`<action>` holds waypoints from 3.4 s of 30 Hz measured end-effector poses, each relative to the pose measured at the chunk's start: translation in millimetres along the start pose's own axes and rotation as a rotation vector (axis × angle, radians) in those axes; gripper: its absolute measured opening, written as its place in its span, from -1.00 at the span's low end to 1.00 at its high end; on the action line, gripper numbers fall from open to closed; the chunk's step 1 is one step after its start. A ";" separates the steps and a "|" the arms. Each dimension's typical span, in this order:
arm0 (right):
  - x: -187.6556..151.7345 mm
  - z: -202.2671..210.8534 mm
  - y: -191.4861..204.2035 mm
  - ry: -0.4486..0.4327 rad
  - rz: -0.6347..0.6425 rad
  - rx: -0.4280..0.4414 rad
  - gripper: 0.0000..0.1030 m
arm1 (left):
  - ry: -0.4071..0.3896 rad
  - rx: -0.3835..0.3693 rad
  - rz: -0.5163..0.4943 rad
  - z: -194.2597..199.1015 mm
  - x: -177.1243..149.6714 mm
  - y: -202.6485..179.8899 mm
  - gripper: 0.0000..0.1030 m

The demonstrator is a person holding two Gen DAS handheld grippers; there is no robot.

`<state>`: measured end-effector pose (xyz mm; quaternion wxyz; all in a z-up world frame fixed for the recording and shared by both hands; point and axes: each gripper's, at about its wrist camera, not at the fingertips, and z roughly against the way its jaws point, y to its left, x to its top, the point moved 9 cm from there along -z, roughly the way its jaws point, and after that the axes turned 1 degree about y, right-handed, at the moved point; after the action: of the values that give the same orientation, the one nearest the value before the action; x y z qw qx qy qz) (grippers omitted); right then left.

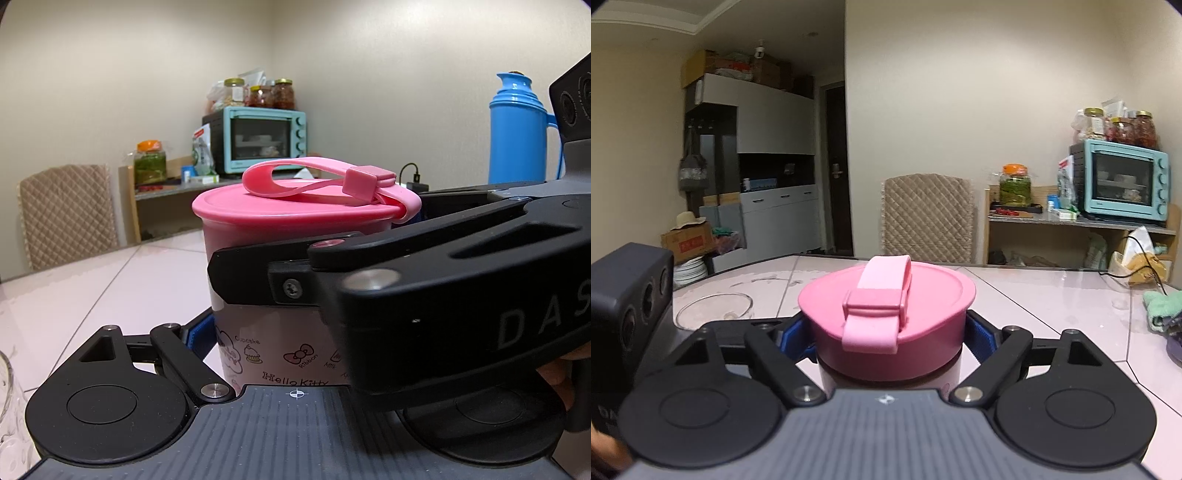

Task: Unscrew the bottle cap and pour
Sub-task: 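Regrip the lid and twist it again with the right gripper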

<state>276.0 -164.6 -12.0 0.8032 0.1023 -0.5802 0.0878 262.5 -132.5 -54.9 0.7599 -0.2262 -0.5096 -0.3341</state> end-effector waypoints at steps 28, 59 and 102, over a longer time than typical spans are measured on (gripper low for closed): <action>9.9 15.7 -10.1 -0.027 0.114 0.283 0.81 | -0.002 0.000 -0.008 -2.8 -3.1 9.9 0.75; 3.0 7.0 2.5 -0.033 0.028 -0.048 0.83 | -0.003 0.000 -0.010 -3.4 -3.5 11.6 0.75; 17.3 9.9 -14.9 -0.028 0.145 0.327 0.70 | -0.003 0.000 -0.012 -4.6 -2.7 11.4 0.75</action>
<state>276.1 -181.3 6.6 0.7593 0.1905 -0.5752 0.2371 273.1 -127.3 -59.2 0.7571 -0.2236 -0.5123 -0.3380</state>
